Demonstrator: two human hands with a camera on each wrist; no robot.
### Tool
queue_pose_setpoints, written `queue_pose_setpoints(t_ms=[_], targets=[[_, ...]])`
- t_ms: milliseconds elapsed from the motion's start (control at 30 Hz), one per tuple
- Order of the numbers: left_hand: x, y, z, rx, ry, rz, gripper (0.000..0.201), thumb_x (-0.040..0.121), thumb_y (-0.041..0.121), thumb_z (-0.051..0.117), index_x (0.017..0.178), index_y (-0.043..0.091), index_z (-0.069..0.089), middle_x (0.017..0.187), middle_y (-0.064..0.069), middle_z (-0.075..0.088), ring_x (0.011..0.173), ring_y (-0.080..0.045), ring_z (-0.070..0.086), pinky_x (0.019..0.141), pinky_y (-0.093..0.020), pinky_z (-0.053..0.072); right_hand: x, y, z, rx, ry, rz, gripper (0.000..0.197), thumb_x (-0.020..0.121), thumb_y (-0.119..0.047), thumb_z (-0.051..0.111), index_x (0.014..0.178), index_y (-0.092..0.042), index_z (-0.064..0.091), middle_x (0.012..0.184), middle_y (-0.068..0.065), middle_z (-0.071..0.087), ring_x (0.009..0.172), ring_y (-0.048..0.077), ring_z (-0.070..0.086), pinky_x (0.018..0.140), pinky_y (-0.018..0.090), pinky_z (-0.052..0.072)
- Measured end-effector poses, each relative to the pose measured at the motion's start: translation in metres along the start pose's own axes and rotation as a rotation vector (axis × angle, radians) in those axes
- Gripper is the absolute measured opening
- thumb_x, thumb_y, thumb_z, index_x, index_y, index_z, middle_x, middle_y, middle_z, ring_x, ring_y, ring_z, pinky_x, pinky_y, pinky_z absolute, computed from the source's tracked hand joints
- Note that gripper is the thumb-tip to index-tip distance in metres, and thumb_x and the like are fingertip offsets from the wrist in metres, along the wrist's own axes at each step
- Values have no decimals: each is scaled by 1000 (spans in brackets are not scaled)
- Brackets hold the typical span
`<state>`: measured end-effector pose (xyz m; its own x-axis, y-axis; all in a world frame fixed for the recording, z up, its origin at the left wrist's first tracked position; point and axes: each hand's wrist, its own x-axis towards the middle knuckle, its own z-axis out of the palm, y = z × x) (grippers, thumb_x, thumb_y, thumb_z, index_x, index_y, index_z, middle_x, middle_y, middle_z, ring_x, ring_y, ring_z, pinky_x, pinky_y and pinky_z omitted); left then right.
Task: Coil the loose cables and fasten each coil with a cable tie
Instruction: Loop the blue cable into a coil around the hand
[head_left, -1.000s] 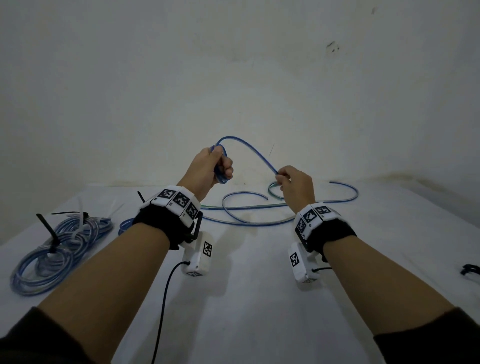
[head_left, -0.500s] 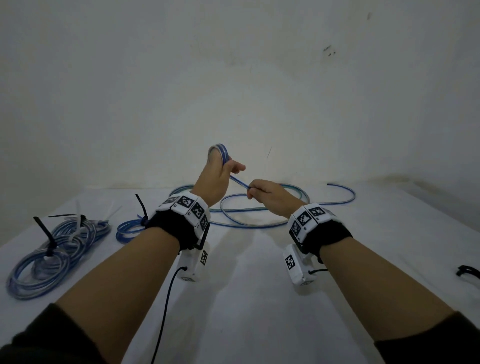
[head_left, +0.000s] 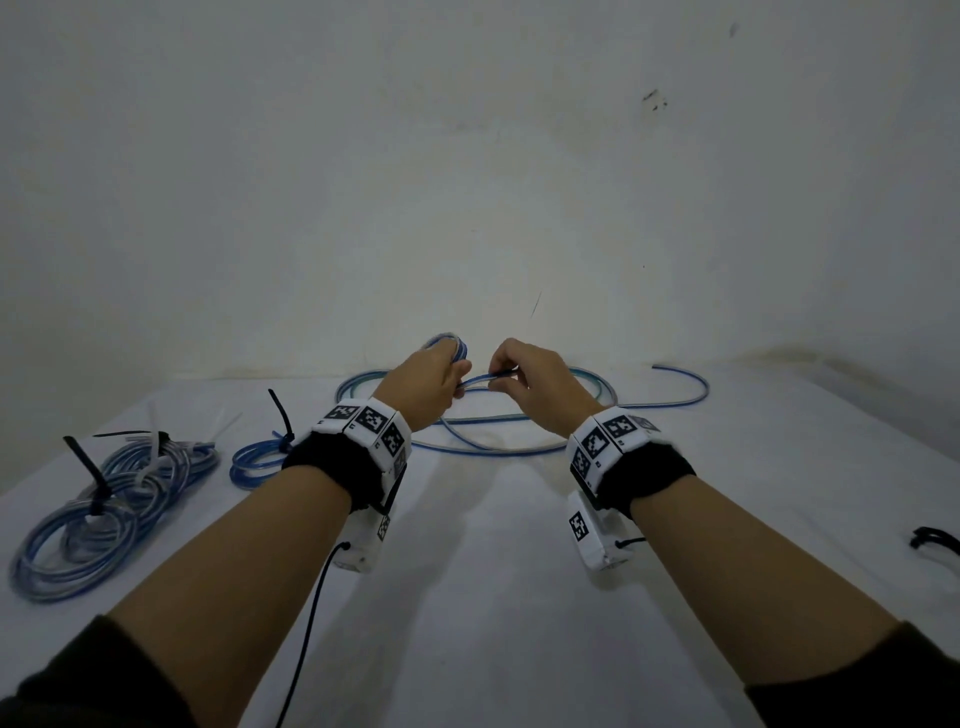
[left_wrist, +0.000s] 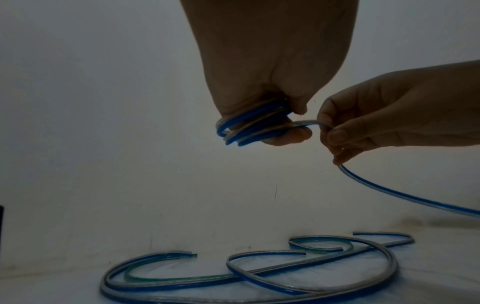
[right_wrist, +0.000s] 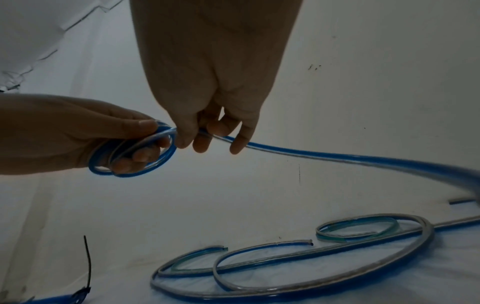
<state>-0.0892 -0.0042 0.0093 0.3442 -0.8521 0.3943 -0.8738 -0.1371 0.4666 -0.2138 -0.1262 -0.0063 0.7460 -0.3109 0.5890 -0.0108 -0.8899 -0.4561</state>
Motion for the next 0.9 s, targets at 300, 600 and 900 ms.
queue_pose_setpoints(t_ms=[300,600,900], targets=[[-5,3,-1,-124,-60,-25,36,99,23,35,66,19,49,62,5,51,58,-15,45,61,-27,36,5,-3,-2,-110,-34,-150,11,87,-10,60,89,-6,70,84,8,64,81,23,55,77,25,31],[-7,-1,-10,-218,-53,-119,45,93,43,47,68,6,55,50,2,42,46,-11,38,52,-22,31,2,-1,-6,-93,-30,10,17,93,-31,53,98,-18,62,90,-7,61,97,14,36,84,30,22],[-10,5,-14,-702,-134,-225,42,96,31,46,59,17,31,50,6,24,41,-8,20,41,-17,21,-1,7,-1,-48,-79,36,15,97,-19,47,103,-15,60,94,-2,65,91,13,36,78,24,26]])
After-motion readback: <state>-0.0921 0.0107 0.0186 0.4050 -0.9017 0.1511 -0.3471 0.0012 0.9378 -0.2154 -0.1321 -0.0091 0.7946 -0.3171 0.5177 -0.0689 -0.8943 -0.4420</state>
